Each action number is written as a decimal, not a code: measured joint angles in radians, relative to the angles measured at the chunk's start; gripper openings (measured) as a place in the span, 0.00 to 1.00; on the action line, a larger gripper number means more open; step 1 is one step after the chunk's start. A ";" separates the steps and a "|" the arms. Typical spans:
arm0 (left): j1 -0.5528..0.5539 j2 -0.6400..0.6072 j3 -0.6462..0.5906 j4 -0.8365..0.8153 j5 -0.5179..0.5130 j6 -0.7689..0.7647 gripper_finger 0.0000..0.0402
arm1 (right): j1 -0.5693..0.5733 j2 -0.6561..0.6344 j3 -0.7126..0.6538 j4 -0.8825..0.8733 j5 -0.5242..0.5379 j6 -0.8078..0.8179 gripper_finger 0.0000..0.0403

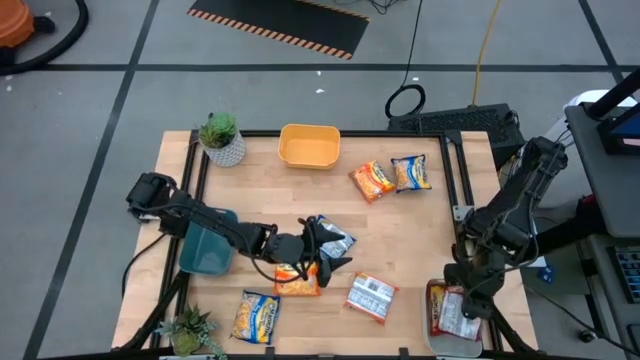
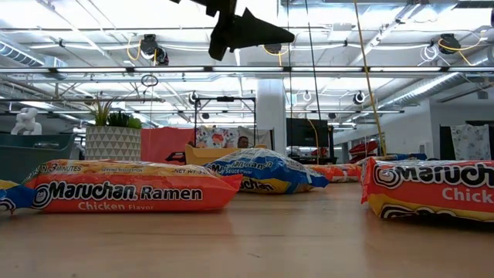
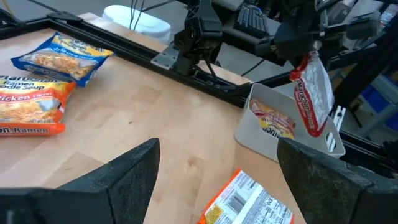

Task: Sort Maruchan noodles
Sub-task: Put the red noodle pack into the gray bin

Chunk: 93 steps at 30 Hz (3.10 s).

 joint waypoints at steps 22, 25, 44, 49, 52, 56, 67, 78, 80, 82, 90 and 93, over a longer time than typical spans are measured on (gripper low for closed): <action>0.007 0.000 0.000 0.002 -0.001 0.015 0.82 | 0.000 0.314 0.605 -0.778 0.187 -0.222 0.30; 0.001 0.000 0.000 0.002 -0.003 0.005 0.82 | 0.001 0.377 0.608 -0.825 0.183 -0.271 0.30; -0.013 0.000 0.000 -0.013 -0.003 0.014 0.82 | 0.070 0.507 0.609 -0.908 0.414 -0.400 0.30; -0.012 0.000 0.000 -0.014 -0.003 0.014 0.82 | 0.101 0.507 0.609 -0.909 0.417 -0.398 0.30; -0.012 0.000 0.000 -0.014 -0.003 0.014 0.82 | 0.121 0.509 0.609 -0.908 0.423 -0.392 0.30; -0.012 0.000 0.000 -0.014 -0.003 0.013 0.82 | 0.137 0.529 0.609 -0.909 0.447 -0.370 0.30; -0.013 0.000 0.000 -0.014 -0.003 -0.010 0.82 | 0.156 0.619 0.608 -0.908 0.389 -0.384 0.30; -0.013 0.000 0.000 -0.001 -0.003 -0.011 0.82 | 0.157 0.638 0.608 -0.909 0.396 -0.361 0.40; -0.015 0.000 0.000 0.001 -0.003 -0.021 0.82 | 0.157 0.638 0.608 -0.908 0.393 -0.351 0.42; -0.017 0.000 0.000 0.001 -0.003 -0.030 0.82 | 0.157 0.638 0.608 -0.908 0.388 -0.343 0.44; -0.034 0.000 0.000 0.003 -0.002 -0.032 0.82 | 0.158 0.638 0.608 -0.819 0.267 -0.319 0.49; -0.035 0.000 0.000 0.003 -0.002 -0.032 0.82 | 0.158 0.638 0.608 -0.761 0.237 -0.316 0.47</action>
